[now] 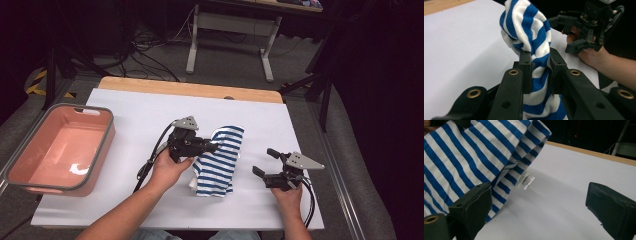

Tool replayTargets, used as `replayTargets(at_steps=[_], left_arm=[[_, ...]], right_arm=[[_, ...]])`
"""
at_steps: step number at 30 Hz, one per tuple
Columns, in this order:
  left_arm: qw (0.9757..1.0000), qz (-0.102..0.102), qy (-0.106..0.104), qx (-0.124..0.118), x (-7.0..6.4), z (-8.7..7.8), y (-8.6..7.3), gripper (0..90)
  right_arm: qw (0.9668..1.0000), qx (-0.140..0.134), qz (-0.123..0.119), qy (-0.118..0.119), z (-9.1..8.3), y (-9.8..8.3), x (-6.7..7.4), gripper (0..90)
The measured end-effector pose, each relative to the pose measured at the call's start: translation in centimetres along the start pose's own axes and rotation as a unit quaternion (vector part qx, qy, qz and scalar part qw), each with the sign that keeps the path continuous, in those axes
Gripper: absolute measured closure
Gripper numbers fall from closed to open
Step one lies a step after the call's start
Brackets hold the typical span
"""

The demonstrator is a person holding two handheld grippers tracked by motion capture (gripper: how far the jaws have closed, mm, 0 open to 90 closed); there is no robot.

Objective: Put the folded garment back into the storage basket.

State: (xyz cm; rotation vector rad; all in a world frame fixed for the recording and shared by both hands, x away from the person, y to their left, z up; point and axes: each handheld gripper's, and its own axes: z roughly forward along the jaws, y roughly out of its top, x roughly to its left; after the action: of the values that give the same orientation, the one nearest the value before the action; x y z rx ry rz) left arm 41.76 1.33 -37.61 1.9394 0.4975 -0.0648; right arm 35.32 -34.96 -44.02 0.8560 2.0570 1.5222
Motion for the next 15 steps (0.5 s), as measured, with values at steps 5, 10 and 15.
replayTargets(at_steps=[5, 10, 15], left_arm=[[0.9999, 0.009, 0.001, -0.006, -0.2, -1.5, 0.8, 77.1], [0.9998, 0.013, 0.006, -0.015, -0.1, -3.1, 1.4, 77.1], [0.9997, 0.013, 0.014, -0.018, 0.1, -4.6, 1.7, 77.1]], right_arm=[[1.0000, -0.003, 0.002, -0.001, 0.0, 0.0, -0.1, 5.6], [0.9999, -0.014, 0.003, -0.007, -0.1, 0.1, 0.0, 6.0], [0.9998, -0.020, 0.002, -0.006, 0.1, 0.3, -0.2, 6.1]])
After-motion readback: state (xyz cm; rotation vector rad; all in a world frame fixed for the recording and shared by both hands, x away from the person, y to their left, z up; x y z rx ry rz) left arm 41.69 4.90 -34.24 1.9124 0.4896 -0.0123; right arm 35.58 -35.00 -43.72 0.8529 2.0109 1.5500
